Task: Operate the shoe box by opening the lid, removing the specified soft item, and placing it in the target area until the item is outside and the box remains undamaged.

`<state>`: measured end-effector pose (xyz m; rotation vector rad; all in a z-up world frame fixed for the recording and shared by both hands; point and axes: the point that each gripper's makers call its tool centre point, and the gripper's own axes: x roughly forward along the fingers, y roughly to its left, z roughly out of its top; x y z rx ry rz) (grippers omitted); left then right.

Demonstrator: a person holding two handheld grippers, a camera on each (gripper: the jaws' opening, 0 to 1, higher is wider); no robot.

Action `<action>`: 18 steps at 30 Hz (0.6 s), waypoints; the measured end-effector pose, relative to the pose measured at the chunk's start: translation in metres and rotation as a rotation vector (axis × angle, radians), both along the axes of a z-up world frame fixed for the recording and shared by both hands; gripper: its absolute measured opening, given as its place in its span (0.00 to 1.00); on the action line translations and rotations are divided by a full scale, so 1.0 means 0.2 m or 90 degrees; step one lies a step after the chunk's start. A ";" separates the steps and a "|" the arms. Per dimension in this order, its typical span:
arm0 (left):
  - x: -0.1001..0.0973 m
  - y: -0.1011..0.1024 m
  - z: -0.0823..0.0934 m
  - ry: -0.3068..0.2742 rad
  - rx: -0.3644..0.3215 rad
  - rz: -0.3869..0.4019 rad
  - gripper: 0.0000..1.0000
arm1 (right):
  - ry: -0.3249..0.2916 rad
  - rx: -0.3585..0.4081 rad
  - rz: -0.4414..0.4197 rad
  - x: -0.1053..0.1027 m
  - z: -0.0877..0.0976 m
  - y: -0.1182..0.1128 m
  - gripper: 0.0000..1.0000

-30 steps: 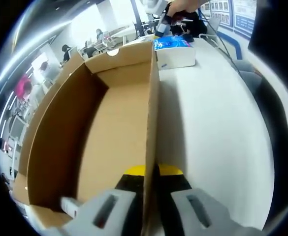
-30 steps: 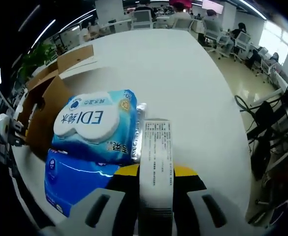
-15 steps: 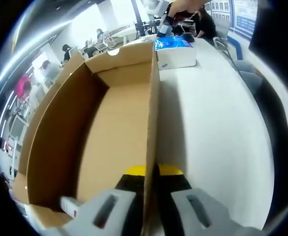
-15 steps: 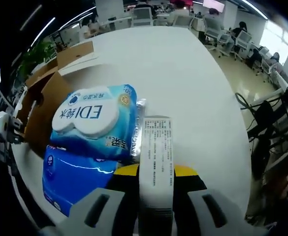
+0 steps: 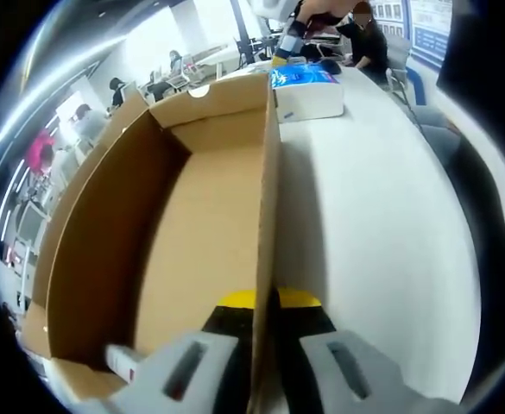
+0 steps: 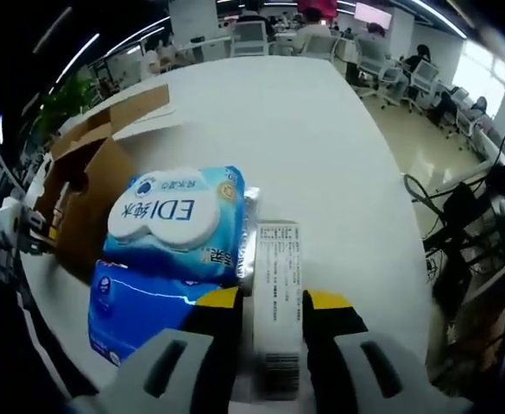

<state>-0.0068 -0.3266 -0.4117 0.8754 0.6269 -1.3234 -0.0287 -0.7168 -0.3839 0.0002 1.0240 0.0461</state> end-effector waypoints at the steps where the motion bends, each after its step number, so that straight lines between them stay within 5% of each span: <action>1: -0.01 0.00 0.02 0.000 0.000 0.000 0.03 | -0.003 0.006 -0.003 -0.01 0.02 0.00 0.31; 5: 0.00 0.00 0.01 0.001 0.000 0.001 0.03 | -0.019 0.016 -0.011 -0.03 0.12 0.01 0.31; 18: 0.00 0.00 0.00 0.002 0.000 0.001 0.03 | 0.023 0.003 0.008 -0.14 0.09 0.04 0.19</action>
